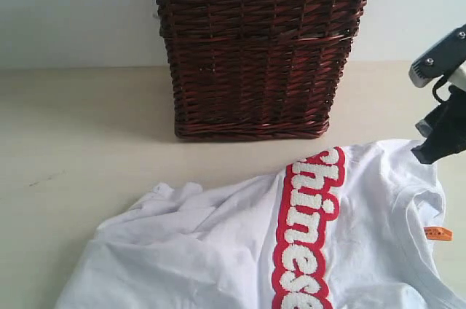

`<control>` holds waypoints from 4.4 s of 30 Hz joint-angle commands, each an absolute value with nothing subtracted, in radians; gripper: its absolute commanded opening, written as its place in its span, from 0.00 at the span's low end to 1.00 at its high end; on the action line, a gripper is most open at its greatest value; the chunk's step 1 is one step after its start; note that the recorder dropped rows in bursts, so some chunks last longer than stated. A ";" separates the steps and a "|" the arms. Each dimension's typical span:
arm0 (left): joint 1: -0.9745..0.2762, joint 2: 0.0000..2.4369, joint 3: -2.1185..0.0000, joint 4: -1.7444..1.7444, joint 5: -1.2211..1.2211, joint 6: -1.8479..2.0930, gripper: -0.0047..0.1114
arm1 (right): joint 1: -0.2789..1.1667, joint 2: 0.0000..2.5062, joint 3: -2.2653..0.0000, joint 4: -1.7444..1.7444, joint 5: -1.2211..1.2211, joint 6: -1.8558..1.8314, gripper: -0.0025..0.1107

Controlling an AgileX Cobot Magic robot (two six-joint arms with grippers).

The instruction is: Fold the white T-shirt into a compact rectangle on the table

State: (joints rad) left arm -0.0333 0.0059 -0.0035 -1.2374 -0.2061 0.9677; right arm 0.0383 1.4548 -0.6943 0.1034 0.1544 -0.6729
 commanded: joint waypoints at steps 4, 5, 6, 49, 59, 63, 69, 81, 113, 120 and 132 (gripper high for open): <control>-0.031 0.000 0.000 -1.234 -0.203 0.971 0.04 | -0.072 1.549 -0.694 0.099 0.080 -0.423 0.43; -0.031 0.000 0.000 -1.234 -0.203 0.971 0.04 | -0.079 1.563 -0.694 0.099 0.080 -0.413 0.43; -0.031 0.000 0.000 -1.234 -0.203 0.971 0.04 | -0.088 1.578 -0.694 0.099 0.076 -0.413 0.43; -0.031 0.000 0.000 -1.234 -0.203 0.971 0.04 | 0.052 1.325 -0.632 0.482 0.583 -1.216 0.02; -0.031 0.000 0.000 -1.234 -0.203 0.971 0.04 | 0.052 1.390 -0.496 0.631 0.389 -1.254 0.24; -0.031 0.000 0.000 -1.234 -0.203 0.971 0.04 | 0.052 1.419 -0.496 0.631 0.166 -1.030 0.46; -0.031 0.000 0.000 -1.234 -0.203 0.971 0.04 | 0.052 1.444 -0.496 0.631 -0.008 -0.843 0.48; -0.031 0.000 0.000 -1.234 -0.203 0.971 0.04 | -0.103 1.583 -0.576 0.678 -0.053 -0.841 0.39; -0.031 0.000 0.000 -1.234 -0.203 0.971 0.04 | -0.116 1.853 -0.845 0.630 0.140 -0.829 0.03; -0.031 0.000 0.000 -1.234 -0.203 0.971 0.04 | -0.077 1.899 -0.845 0.853 0.288 -1.211 0.02; -0.031 0.000 0.000 -1.234 -0.203 0.971 0.04 | -0.034 1.785 -0.845 1.325 0.503 -1.698 0.05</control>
State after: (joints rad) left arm -0.0333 0.0059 -0.0035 -1.2374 -0.2061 0.9700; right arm -0.0360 1.8376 -0.8413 1.3350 0.5450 -1.6941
